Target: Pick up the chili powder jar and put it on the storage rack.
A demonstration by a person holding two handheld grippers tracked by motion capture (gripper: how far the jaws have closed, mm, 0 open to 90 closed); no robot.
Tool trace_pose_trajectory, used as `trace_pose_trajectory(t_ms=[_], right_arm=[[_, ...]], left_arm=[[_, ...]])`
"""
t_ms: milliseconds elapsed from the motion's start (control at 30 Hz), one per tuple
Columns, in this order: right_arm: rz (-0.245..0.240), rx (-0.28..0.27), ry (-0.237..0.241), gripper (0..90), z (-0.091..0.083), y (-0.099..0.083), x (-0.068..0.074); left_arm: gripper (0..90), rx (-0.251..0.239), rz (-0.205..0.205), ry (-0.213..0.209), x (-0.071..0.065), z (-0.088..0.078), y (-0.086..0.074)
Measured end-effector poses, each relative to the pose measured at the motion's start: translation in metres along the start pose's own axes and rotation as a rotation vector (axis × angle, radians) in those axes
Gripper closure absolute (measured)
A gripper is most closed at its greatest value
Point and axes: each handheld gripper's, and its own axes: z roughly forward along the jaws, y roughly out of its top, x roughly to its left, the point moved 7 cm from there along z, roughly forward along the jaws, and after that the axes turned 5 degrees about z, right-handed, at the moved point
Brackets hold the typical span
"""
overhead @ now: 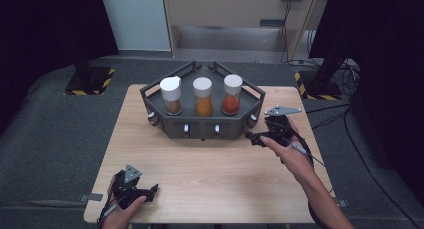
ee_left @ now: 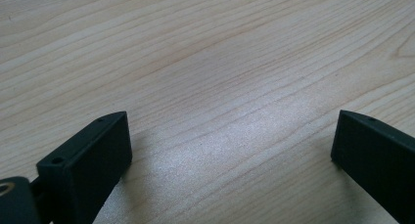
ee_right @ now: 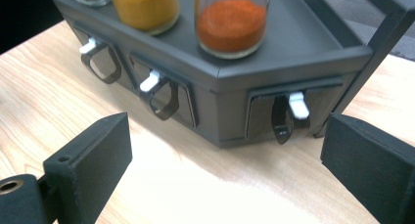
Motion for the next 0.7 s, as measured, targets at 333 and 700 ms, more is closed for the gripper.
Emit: trace_pose_trajectory(t_ms=[333, 700], right_arm=[[-0.002, 0.015, -0.006, 5.0, 0.002, -0.016, 0.003], [0.005, 0.025, 0.003, 4.9, 0.004, -0.033, 0.007]], left_arm=[[0.0, 0.000, 0.000, 0.000, 0.000, 0.000, 0.000], [0.0, 0.000, 0.000, 0.000, 0.000, 0.000, 0.000]])
